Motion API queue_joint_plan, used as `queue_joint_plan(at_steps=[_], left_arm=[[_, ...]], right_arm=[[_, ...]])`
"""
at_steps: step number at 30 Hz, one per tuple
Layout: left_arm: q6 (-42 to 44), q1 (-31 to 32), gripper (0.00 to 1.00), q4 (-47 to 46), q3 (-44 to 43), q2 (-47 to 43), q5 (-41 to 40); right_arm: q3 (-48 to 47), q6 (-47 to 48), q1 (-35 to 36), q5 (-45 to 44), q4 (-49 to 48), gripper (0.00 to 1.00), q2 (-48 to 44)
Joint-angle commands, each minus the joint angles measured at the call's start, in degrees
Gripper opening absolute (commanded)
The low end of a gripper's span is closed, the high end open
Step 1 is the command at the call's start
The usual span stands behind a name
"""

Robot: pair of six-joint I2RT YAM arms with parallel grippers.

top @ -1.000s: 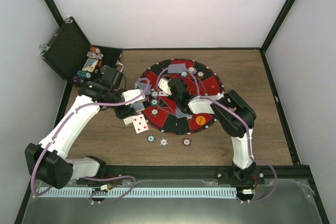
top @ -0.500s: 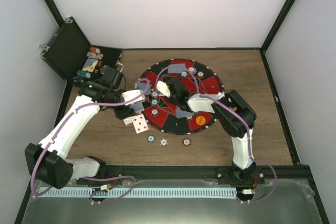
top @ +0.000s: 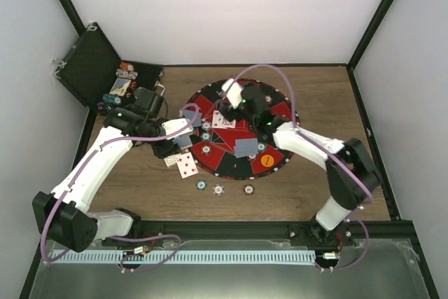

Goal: Distribute texas hold em gaming equipment

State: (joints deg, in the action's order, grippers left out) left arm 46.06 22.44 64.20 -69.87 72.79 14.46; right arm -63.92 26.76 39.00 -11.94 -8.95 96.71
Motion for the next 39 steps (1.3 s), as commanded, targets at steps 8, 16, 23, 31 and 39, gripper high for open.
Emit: queue_joint_plan(at_steps=[8,16,23,31,39], left_arm=[[-0.74,0.02,0.04,0.14,-3.16,-0.85,2.57],[-0.9,0.06,0.04,-0.26,-3.12,-1.05,3.35],[-1.1,0.06,0.04,-0.36,-3.85,-0.92,4.06],[-1.03,0.06,0.04,-0.14,-3.72,-0.86,4.26],[-0.99,0.06,0.04,-0.19,-3.8,-0.73,4.56]], right_arm=[[-10.74,-42.91,-11.76,31.12,16.84,1.0,-11.57],[-3.85,-55.72,-9.23,55.41,15.96,1.0,-9.96],[-4.81,-62.21,-2.07,58.17,15.84,0.94,-5.64],[-4.67,-68.67,1.93,62.62,8.15,0.81,-0.43],[-6.48,-72.71,2.74,65.03,2.82,0.77,3.31]])
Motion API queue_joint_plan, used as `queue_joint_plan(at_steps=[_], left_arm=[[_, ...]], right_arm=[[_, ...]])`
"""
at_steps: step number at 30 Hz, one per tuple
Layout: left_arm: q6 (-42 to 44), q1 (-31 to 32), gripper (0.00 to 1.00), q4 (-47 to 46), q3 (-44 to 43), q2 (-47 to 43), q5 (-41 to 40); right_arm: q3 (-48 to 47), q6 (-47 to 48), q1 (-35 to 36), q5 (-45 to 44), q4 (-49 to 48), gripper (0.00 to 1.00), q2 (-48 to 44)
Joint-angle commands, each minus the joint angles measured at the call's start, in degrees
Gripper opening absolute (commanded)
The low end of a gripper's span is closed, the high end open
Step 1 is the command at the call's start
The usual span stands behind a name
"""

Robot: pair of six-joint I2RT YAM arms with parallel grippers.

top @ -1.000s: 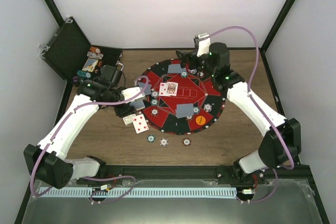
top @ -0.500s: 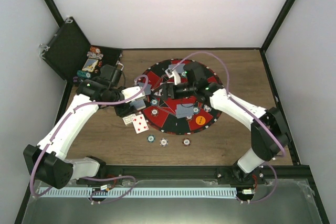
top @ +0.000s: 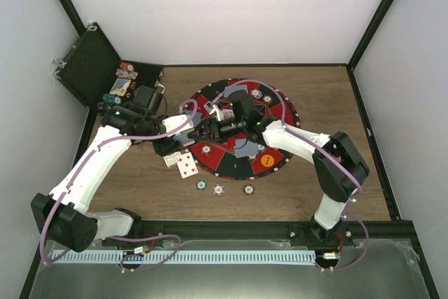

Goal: Distribute texas hold em gaming equipment

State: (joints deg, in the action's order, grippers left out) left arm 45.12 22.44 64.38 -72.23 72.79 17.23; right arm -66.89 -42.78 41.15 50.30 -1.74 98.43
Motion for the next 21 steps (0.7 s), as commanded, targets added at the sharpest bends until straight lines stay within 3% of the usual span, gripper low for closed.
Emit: queue_joint_plan(at_steps=[1,13,21], left_arm=[[-0.04,0.05,0.04,-0.39,-1.35,-0.72,1.83],[0.1,0.12,0.04,-0.41,-1.58,-0.64,2.01],[0.29,0.12,0.04,-0.49,-1.6,-0.63,2.01]], right_arm=[[-3.64,-3.81,0.6,3.18,-5.52,0.76,2.25],[-8.0,-8.16,1.46,6.65,-10.12,0.68,8.94],[-9.19,-5.02,1.21,6.25,-4.88,0.62,10.88]])
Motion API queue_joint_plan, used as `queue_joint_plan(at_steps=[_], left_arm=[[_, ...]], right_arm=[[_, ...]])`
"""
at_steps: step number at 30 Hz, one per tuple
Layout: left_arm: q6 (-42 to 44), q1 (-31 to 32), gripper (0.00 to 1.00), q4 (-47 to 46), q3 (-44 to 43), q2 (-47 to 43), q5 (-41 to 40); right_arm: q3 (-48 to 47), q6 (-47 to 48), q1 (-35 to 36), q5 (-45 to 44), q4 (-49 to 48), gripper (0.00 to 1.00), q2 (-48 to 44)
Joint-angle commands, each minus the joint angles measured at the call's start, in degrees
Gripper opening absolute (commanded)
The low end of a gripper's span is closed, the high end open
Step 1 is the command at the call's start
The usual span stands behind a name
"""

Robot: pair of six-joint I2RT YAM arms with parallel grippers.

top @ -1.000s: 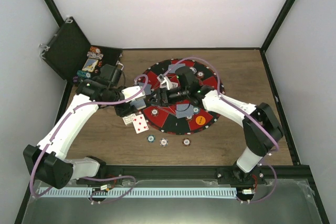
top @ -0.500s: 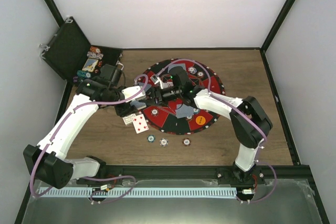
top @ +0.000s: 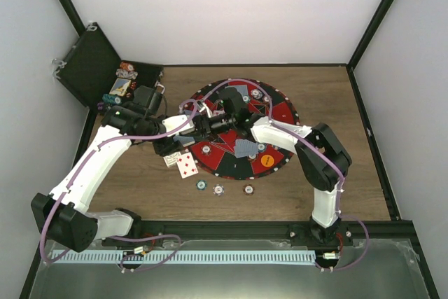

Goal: Distribute texas hold em gaming equipment

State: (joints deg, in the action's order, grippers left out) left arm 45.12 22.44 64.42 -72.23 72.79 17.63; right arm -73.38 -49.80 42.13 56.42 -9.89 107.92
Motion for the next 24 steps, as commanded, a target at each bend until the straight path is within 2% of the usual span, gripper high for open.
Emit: queue_joint_plan(at_steps=[1,13,19,24], left_arm=[[0.29,0.15,0.04,-0.57,-1.6,-0.64,1.62],[0.42,0.1,0.04,-0.7,-1.43,-0.66,1.65],[0.18,0.14,0.04,-1.05,-1.51,0.06,2.1],[0.08,0.13,0.04,-0.92,-1.84,0.42,2.23]], right_arm=[[-2.74,2.46,0.01,-0.08,3.94,0.6,1.57],[0.28,5.07,-2.99,-0.9,7.54,0.53,-1.95],[1.41,2.49,-0.86,0.27,3.3,0.67,-4.25],[-0.7,-0.38,1.59,0.76,0.27,0.69,-2.02]])
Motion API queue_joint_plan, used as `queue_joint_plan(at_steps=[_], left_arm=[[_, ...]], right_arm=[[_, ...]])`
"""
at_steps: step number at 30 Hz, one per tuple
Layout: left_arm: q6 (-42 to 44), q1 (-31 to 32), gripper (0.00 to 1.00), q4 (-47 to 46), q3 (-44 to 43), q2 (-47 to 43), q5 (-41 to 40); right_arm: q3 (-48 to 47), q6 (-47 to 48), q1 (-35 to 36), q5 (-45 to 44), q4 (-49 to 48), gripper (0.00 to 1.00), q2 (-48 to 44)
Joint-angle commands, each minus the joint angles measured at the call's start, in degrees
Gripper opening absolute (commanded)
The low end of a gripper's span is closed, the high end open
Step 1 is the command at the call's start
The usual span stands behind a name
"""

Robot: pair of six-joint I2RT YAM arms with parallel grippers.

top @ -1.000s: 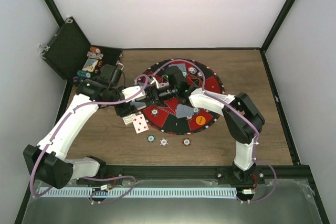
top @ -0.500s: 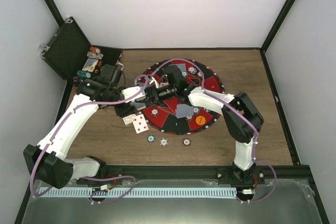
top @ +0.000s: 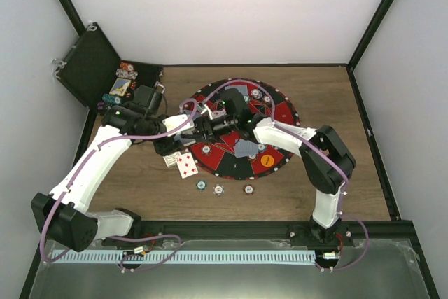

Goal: Distribute texas hold em gaming equipment

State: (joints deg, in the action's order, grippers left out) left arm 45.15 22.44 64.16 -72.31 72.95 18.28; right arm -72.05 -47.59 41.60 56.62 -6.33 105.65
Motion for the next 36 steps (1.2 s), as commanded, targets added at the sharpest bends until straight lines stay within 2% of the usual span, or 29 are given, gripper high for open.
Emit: queue_joint_plan(at_steps=[1,7,12,16,20,30,36], left_arm=[[0.13,0.11,0.04,-0.69,-1.71,0.27,1.58],[0.18,0.15,0.04,-0.4,-1.47,0.08,1.23],[0.35,0.15,0.04,-0.09,-1.82,-0.09,1.14],[0.53,0.15,0.04,0.24,-2.08,0.0,1.05],[0.69,0.11,0.04,0.25,-2.13,-0.08,1.05],[0.7,0.14,0.04,-0.41,-1.43,0.26,1.14],[0.72,0.11,0.04,-0.47,-1.35,0.39,1.05]], right_arm=[[-2.3,-3.13,2.35,0.73,-3.88,0.69,0.79],[-4.85,-3.54,2.84,0.99,-3.44,0.67,3.77],[-7.3,1.57,1.88,-2.31,4.75,0.62,4.98],[-6.34,5.04,-0.52,-5.13,9.56,0.58,4.38],[-3.53,6.31,-2.94,-5.44,10.02,0.55,2.7],[-2.33,5.35,-3.66,-3.0,8.81,0.43,-2.15],[-2.3,6.02,-3.91,-3.63,10.85,0.28,-4.38]])
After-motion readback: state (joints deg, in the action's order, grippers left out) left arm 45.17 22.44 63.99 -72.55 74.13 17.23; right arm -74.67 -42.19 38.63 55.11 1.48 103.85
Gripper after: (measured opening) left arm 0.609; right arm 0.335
